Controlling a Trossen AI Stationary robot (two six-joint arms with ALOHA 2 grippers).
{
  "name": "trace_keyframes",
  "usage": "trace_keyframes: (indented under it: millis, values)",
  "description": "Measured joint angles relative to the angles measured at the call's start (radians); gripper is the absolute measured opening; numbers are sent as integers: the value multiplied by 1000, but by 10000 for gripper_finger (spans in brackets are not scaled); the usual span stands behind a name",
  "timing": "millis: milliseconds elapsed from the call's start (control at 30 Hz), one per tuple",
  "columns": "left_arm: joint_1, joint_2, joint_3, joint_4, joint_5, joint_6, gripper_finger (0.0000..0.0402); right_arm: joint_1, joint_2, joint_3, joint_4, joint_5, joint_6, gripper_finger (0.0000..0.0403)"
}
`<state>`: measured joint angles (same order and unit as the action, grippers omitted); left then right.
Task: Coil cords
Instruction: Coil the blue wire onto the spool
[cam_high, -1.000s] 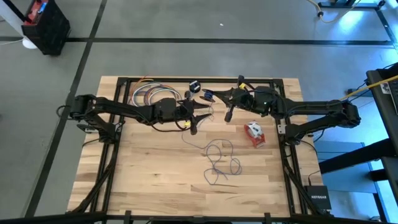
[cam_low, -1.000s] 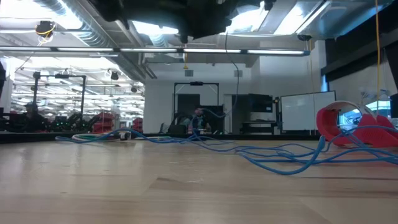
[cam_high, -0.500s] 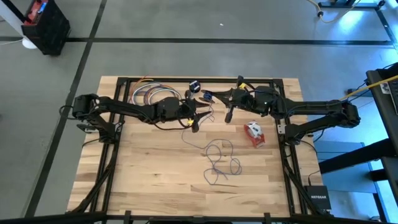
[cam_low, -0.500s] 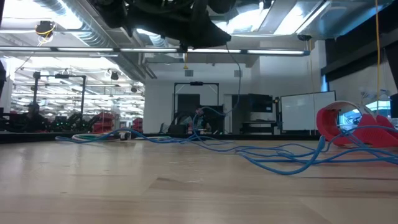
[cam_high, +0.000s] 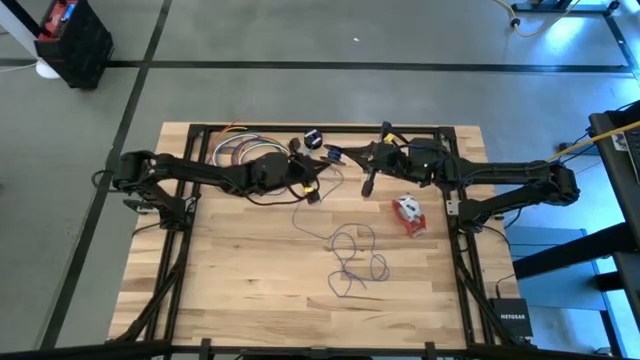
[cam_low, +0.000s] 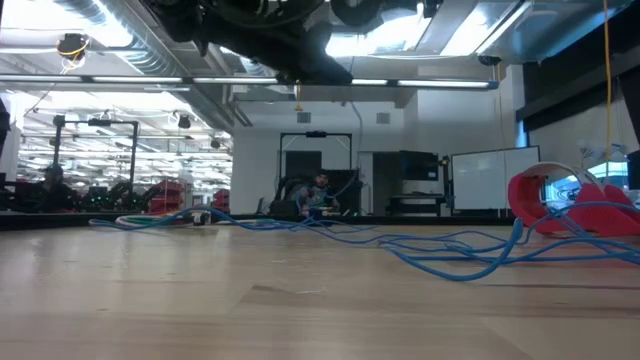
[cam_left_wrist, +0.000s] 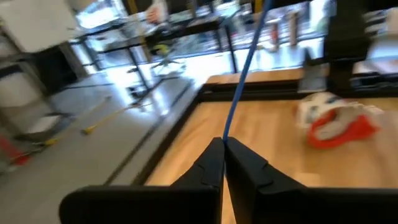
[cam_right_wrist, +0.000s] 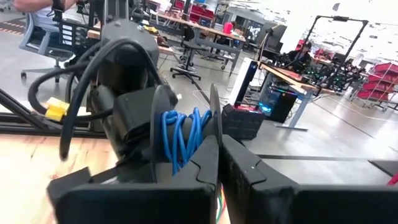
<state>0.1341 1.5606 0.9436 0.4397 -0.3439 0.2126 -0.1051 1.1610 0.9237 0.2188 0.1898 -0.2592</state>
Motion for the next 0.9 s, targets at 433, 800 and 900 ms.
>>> trace_keyframes:
  millis: [433,800,900]
  values:
    - [-3,-195,0,-97,-97,64,3,0,1,0,-66,41,-12,12]
    - [-72,-224,0,-122,-90,27,2,1,116,0,-35,264,-155,12]
    - [-80,-222,-1,-117,-88,5,4,1,136,0,3,279,-172,12]
